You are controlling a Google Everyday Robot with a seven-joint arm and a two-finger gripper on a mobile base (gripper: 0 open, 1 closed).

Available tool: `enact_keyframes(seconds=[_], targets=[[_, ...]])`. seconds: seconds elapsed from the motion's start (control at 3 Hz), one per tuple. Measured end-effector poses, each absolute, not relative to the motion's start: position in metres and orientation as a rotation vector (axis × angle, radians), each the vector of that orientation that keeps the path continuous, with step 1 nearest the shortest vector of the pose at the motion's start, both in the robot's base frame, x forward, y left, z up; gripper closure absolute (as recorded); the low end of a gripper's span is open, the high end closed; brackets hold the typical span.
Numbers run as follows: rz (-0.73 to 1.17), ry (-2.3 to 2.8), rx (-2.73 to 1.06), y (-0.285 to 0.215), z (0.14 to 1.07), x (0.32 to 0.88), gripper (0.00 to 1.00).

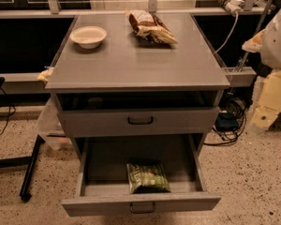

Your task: Pick green jalapeno chip bag from middle drawer and place on counter

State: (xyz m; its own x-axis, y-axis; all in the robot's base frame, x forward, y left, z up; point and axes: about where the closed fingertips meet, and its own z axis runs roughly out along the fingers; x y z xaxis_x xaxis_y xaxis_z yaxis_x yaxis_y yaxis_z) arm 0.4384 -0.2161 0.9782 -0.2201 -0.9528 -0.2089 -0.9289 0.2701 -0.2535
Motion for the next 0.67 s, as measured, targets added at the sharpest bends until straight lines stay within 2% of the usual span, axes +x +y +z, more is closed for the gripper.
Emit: enact_keyframes(seconds=[0.33,0.67], targets=[[-0.105,2.226,-1.72,-0.2161,0.9782,0.4384,0.0],[-0.097,2.214,-1.717,-0.2134,0.9697,0.4389,0.18]])
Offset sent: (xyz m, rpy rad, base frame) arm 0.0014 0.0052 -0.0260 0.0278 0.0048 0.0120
